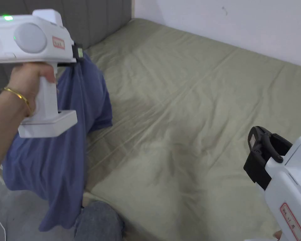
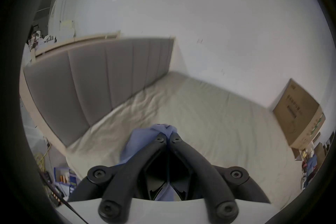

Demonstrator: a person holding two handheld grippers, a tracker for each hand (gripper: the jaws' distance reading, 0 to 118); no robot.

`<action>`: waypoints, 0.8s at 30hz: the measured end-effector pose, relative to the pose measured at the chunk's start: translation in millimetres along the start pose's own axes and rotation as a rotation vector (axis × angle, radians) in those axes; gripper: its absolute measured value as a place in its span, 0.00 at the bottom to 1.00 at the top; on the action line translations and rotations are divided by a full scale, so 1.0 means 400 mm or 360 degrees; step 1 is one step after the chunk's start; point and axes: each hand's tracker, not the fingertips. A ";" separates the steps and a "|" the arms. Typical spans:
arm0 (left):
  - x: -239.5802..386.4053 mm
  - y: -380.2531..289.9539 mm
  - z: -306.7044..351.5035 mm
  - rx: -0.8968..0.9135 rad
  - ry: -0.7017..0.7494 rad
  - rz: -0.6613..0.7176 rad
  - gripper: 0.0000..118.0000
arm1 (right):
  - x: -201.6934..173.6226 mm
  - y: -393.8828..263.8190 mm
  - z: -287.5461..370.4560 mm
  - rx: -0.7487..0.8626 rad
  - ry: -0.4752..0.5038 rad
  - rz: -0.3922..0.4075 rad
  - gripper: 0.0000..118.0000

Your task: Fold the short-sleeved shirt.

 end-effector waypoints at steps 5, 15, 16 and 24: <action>0.152 0.160 0.170 0.0267 -0.0187 -0.0175 0.00 | 0.047 0.022 0.100 0.0112 -0.0087 -0.0017 0.00; 0.550 0.386 0.452 0.0628 -0.0584 -0.0306 0.00 | 0.202 0.053 0.269 0.0285 -0.0412 -0.0060 0.00; 0.587 0.398 0.460 0.0647 -0.0618 -0.0338 0.00 | 0.217 0.052 0.286 0.0292 -0.0450 -0.0064 0.00; 0.822 0.367 0.384 0.0503 -0.0871 -0.0418 0.00 | 0.307 0.024 0.383 0.0280 -0.0691 -0.0098 0.00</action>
